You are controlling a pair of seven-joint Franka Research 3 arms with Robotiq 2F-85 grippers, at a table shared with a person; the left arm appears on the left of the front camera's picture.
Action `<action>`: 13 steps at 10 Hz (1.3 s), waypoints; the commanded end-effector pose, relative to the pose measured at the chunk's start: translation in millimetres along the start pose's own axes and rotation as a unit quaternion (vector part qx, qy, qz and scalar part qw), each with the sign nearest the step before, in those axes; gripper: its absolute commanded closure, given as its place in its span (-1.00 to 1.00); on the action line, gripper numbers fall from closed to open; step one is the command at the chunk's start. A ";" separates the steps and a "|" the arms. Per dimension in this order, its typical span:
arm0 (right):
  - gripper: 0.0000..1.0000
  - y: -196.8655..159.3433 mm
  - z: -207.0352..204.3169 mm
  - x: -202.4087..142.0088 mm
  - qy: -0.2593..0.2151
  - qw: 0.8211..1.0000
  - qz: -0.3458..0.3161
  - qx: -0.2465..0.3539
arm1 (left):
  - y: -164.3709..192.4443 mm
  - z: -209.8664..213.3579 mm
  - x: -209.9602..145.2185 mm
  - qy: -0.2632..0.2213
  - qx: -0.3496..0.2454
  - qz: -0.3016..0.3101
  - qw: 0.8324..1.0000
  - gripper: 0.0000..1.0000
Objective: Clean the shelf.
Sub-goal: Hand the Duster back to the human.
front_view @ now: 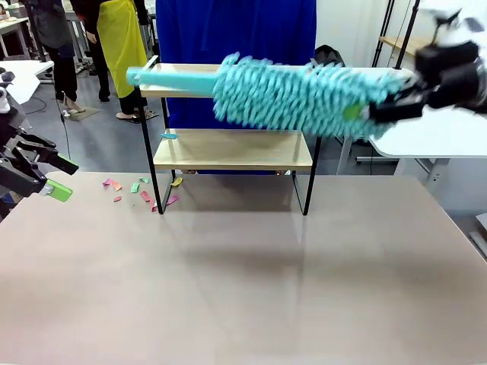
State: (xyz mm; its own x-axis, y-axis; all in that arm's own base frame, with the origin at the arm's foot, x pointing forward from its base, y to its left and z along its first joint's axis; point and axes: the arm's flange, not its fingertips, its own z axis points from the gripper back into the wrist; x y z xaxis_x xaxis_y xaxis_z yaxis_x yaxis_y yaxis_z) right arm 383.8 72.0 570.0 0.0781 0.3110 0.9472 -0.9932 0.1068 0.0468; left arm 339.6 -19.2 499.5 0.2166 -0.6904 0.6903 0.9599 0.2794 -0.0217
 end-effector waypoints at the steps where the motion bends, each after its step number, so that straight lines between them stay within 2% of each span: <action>1: 0.67 -10.2 36.2 16.3 -0.031 0.996 -0.017 -0.083 | 1.7 -0.9 2.2 -0.012 -0.005 -0.003 1.000 -1.00; 3: 0.67 -9.4 83.0 17.5 -0.058 0.978 -0.067 -0.190 | 1.7 -0.9 2.2 -0.012 -0.005 -0.003 1.000 -1.00; 4: 0.67 -6.9 103.0 6.9 -0.055 0.959 -0.095 -0.261 | 1.7 -0.9 2.2 -0.012 -0.005 -0.003 1.000 -1.00; 5: 0.67 -8.1 123.9 -3.4 -0.063 0.934 -0.120 -0.332 | 1.7 -0.9 2.2 -0.012 -0.005 -0.003 1.000 -1.00; 7: 0.67 2.1 152.6 -28.5 -0.068 0.892 -0.158 -0.418 | 1.7 -0.9 2.2 -0.012 -0.005 -0.003 1.000 -1.00; 8: 0.67 8.1 165.9 -44.5 -0.063 0.861 -0.175 -0.473 | 1.7 -0.9 2.2 -0.012 -0.005 -0.003 1.000 -1.00; 10: 0.67 13.2 176.2 -75.3 -0.034 0.821 -0.201 -0.534 | 1.7 -0.9 2.2 -0.012 -0.005 -0.003 1.000 -1.00; 11: 0.67 16.6 175.6 -96.6 -0.015 0.808 -0.214 -0.549 | 1.7 -0.9 2.2 -0.012 -0.005 -0.003 1.000 -1.00; 13: 0.67 23.2 172.0 -132.0 -0.004 0.797 -0.230 -0.559 | 1.7 -0.9 2.2 -0.012 -0.005 -0.003 1.000 -1.00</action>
State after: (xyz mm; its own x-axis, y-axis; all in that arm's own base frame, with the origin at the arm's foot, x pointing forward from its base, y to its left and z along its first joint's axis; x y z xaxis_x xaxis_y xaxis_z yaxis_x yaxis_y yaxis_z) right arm 342.7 -137.9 517.0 0.4062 0.0068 0.9138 -0.1863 0.9796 0.0755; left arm 340.6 -19.9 500.1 0.2180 -0.6930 0.6871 0.9601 0.2788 -0.0234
